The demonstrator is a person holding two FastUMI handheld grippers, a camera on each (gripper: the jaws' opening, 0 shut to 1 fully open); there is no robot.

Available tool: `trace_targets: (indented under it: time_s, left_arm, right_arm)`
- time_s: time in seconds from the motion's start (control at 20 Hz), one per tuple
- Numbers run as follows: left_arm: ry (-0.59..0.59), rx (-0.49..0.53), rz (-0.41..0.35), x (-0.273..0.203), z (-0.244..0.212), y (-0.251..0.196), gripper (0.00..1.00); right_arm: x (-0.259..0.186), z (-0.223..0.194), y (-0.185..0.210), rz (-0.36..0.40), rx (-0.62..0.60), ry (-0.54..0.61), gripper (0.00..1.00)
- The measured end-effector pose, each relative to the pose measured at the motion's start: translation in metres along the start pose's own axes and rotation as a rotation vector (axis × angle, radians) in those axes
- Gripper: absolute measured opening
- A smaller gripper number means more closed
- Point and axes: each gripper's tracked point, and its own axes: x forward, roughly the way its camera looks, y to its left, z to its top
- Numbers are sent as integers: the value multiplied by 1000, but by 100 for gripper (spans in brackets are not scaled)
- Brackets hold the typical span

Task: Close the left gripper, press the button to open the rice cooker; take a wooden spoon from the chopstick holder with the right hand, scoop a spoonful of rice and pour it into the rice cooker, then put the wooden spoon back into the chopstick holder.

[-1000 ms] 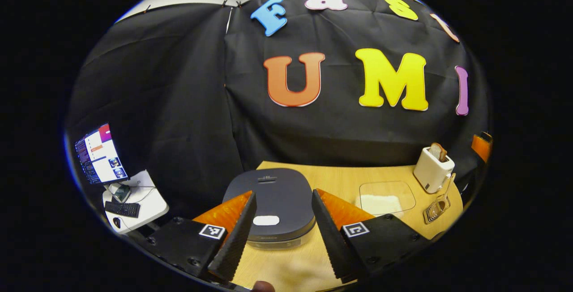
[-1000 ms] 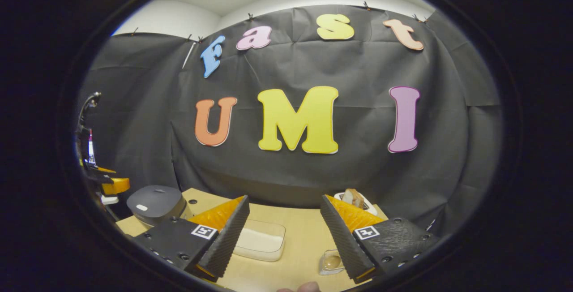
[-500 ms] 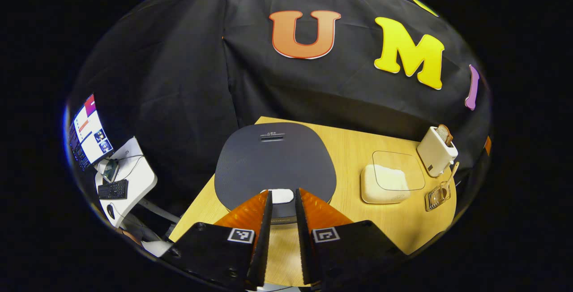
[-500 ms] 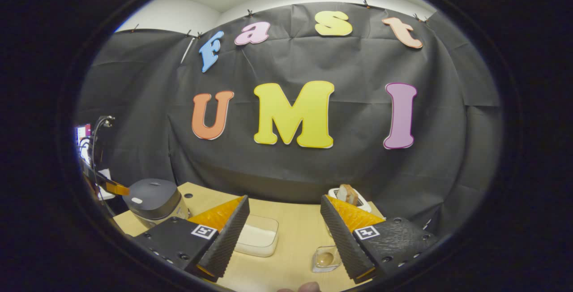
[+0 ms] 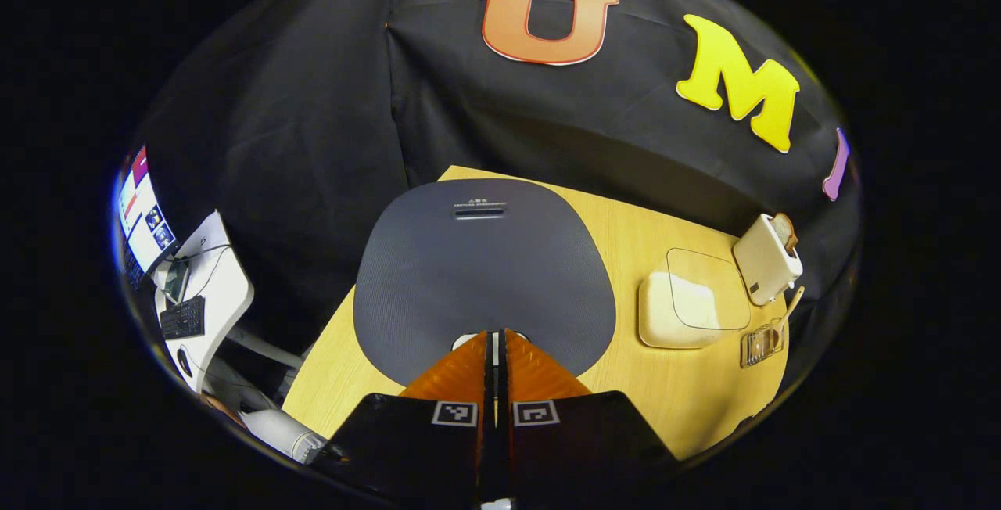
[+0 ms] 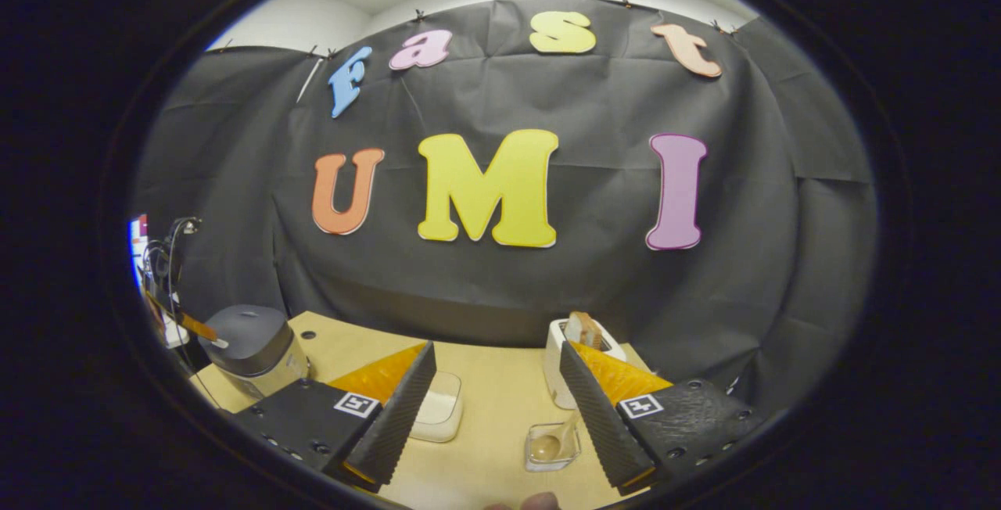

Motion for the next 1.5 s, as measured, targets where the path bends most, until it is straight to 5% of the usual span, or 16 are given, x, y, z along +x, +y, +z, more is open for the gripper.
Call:
trace_targets:
  time_s: [0.4, 0.85, 1.2, 1.3, 1.5]
  left_arm:
    - [45, -20, 17, 6, -4, 3, 3]
    - [44, -156, -34, 7, -1, -2, 3]
    - [-241, -67, 33, -33, 71, -2, 6]
    - [-309, -64, 11, -46, 92, -15, 22]
    - [-428, -21, 51, -77, 120, -15, 93]
  right_arm:
    - [8, -4, 1, 5, -1, 16, 95]
    - [8, 1, 12, 41, -5, 8, 96]
    - [-3, 10, 1, 15, 28, -27, 97]
    - [-4, 11, -2, 8, 41, -23, 95]
    - [-6, 16, -13, -12, 39, -39, 97]
